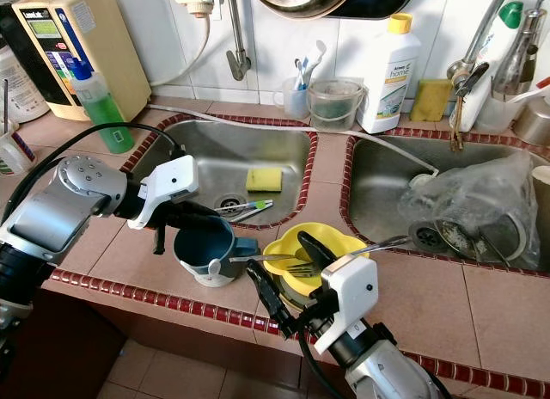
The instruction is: Kitchen organization
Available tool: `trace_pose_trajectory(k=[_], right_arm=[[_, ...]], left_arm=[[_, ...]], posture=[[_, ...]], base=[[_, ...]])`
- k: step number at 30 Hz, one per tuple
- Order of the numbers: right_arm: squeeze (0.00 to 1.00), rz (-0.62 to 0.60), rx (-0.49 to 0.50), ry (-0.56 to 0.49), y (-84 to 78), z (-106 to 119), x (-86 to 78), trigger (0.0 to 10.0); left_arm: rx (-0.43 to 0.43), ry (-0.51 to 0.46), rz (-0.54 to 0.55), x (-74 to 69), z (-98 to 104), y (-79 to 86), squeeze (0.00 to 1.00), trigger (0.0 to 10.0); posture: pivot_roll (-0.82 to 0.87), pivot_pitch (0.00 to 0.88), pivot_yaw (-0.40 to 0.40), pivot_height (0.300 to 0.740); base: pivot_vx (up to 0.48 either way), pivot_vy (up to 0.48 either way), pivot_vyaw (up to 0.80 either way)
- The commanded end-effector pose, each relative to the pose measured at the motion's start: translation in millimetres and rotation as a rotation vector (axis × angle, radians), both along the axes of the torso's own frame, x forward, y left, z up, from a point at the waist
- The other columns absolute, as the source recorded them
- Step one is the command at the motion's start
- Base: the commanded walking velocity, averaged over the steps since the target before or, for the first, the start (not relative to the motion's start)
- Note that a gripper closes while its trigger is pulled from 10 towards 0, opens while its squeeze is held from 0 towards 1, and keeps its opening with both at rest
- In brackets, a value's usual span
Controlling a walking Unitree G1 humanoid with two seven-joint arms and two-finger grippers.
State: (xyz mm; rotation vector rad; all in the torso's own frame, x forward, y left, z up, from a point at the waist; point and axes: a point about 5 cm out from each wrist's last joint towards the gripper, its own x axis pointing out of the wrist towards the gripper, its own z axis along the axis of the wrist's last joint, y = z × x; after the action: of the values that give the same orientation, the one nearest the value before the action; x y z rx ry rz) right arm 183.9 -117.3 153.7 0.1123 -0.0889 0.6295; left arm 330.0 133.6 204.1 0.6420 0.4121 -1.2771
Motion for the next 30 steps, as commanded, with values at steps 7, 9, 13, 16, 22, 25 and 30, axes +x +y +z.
trace_pose_trajectory(k=[7, 9, 13, 16, 22, 25, 30], right_arm=[[0.0, 0.02, -0.004, -0.007, 2.4, 0, 2.3, 10.0], [0.0, 0.015, -0.002, -0.012, 2.2, 1, 4.0, 10.0], [0.0, 0.014, 0.0, -0.016, 3.0, 2, 5.3, 10.0], [0.0, 0.012, 0.004, -0.021, 2.9, 4, 7.4, 10.0], [0.0, -0.019, 0.035, -0.061, 3.2, 12, 21.1, 10.0], [0.0, -0.035, 0.047, -0.083, 3.6, 16, 26.8, 10.0], [0.0, -0.111, 0.094, -0.132, 2.3, 29, 46.6, 10.0]], left_arm=[[0.022, -0.013, 0.043, 5.5, 1, 6.6, 0.0, 0.0], [-0.014, -0.025, 0.095, 10.8, 4, 7.8, 0.0, 0.0], [-0.047, -0.056, 0.149, 17.0, 9, 9.5, 0.0, 0.0], [-0.101, -0.075, 0.239, 25.7, 14, 11.9, 0.0, 0.0], [-0.281, -0.177, 0.484, 47.2, 28, 16.7, 0.0, 10.0], [-0.324, -0.202, 0.524, 48.9, 29, 15.6, 0.0, 10.0], [-0.483, -0.242, 0.6, 48.8, 33, 11.6, 0.0, 10.0]], posture=[[-0.01, 0.036, 0.102, 0.74], [-0.01, 0.036, 0.096, 0.74], [-0.01, 0.037, 0.092, 0.74], [0.0, 0.036, 0.084, 0.74], [0.0, 0.026, 0.062, 0.74], [0.0, 0.02, 0.054, 0.74], [0.0, 0.01, 0.041, 0.74]], base=[[0.0, 0.0, 0.0], [0.0, 0.0, 0.0], [0.0, 0.0, 0.0], [0.0, 0.0, 0.0], [0.0, 0.0, 0.0], [0.0, 0.0, 0.0], [0.0, 0.0, 0.0]])
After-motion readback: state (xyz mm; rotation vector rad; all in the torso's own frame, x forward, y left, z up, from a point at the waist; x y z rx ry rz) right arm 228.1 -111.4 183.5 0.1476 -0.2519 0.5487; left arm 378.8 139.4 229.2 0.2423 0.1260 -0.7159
